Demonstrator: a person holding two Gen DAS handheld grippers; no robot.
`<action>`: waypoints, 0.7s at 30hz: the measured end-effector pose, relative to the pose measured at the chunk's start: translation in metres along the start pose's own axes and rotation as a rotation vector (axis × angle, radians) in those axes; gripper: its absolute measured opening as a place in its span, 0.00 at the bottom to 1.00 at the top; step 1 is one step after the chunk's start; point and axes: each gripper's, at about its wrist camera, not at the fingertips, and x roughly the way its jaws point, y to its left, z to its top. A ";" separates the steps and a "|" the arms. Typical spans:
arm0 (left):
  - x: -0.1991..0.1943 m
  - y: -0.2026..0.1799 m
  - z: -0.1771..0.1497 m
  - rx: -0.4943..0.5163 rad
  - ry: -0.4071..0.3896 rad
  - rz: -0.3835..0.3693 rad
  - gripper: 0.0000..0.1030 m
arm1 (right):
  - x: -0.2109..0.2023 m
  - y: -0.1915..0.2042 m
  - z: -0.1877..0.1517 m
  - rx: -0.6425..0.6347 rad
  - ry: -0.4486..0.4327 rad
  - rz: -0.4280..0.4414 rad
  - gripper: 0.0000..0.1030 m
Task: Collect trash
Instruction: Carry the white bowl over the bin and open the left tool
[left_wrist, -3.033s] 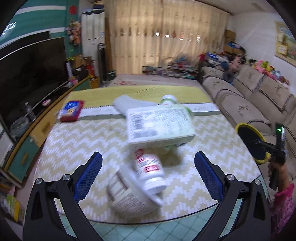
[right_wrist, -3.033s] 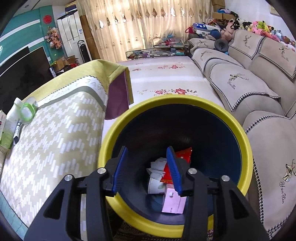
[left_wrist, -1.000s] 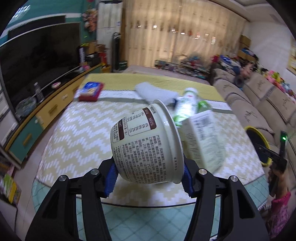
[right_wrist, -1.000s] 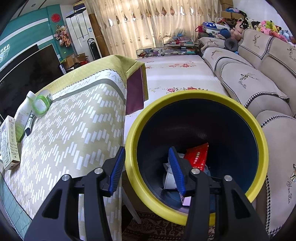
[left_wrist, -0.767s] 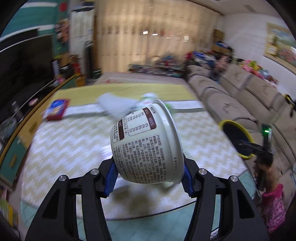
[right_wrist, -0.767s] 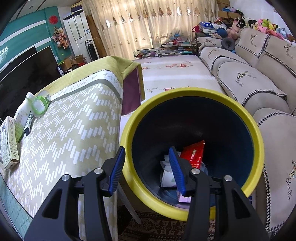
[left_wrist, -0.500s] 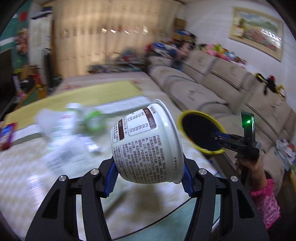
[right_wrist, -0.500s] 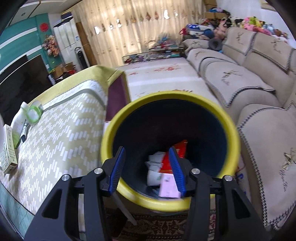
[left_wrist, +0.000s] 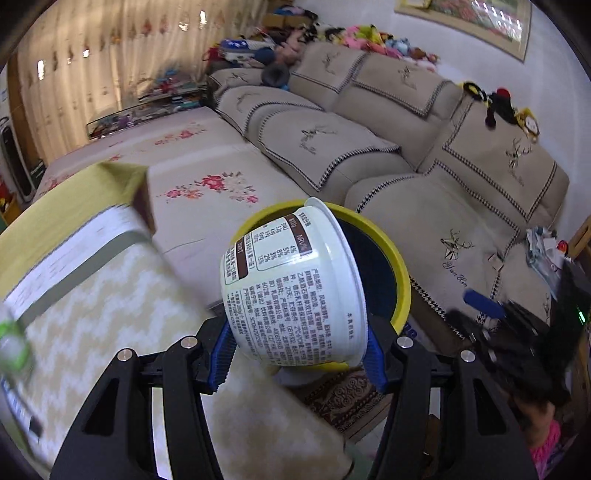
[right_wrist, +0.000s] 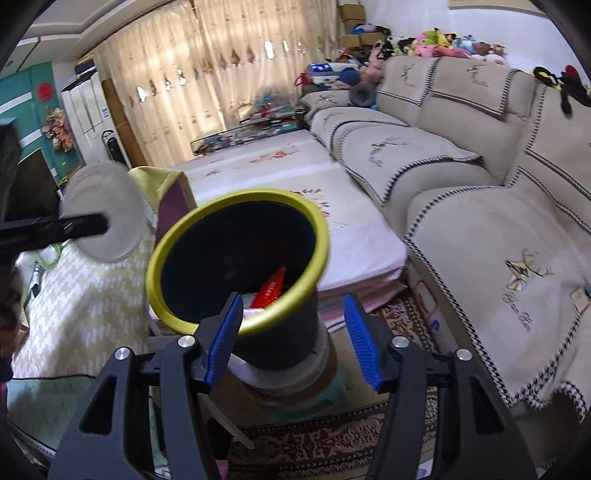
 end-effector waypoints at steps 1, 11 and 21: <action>0.009 -0.004 0.006 0.007 0.009 0.007 0.55 | -0.001 -0.002 -0.003 0.004 0.003 -0.005 0.53; 0.090 -0.024 0.043 0.048 0.064 0.069 0.71 | -0.002 -0.010 -0.028 0.037 0.050 -0.018 0.54; -0.030 0.020 0.023 -0.071 -0.133 0.073 0.86 | 0.002 0.013 -0.030 0.005 0.055 0.018 0.57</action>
